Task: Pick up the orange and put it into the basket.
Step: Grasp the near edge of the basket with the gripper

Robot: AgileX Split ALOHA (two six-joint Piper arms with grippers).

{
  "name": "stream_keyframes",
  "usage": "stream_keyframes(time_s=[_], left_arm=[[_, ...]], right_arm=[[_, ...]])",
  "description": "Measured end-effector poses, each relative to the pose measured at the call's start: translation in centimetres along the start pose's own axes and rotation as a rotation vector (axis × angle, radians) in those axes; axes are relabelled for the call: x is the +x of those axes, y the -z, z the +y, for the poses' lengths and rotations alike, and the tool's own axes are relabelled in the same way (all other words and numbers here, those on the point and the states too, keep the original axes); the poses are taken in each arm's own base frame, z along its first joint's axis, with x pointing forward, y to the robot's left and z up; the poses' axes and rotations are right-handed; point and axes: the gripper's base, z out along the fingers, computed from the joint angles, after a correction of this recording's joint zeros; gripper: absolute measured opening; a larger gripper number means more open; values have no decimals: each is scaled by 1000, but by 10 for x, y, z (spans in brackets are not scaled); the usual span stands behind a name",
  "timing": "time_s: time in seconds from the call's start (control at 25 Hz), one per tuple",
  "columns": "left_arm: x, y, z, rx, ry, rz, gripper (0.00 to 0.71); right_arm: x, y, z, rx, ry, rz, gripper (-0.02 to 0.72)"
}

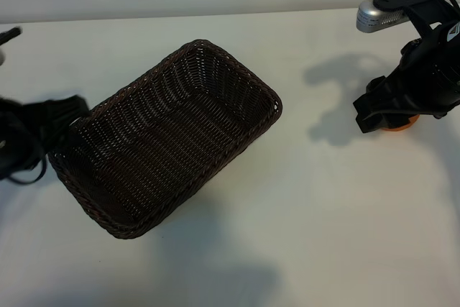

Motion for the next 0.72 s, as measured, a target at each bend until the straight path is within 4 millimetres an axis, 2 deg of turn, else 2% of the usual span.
stream_keyframes(time_s=[0.16, 0.4, 0.72], left_arm=[[11, 2, 12, -48, 54, 17, 565], [11, -1, 17, -86, 96, 9, 564], [8, -27, 9, -118, 109, 55, 544]], right_arm=[[0, 0, 0, 0, 0, 2, 535], [0, 0, 0, -1, 0, 5, 535], [1, 0, 0, -1, 0, 7, 535]])
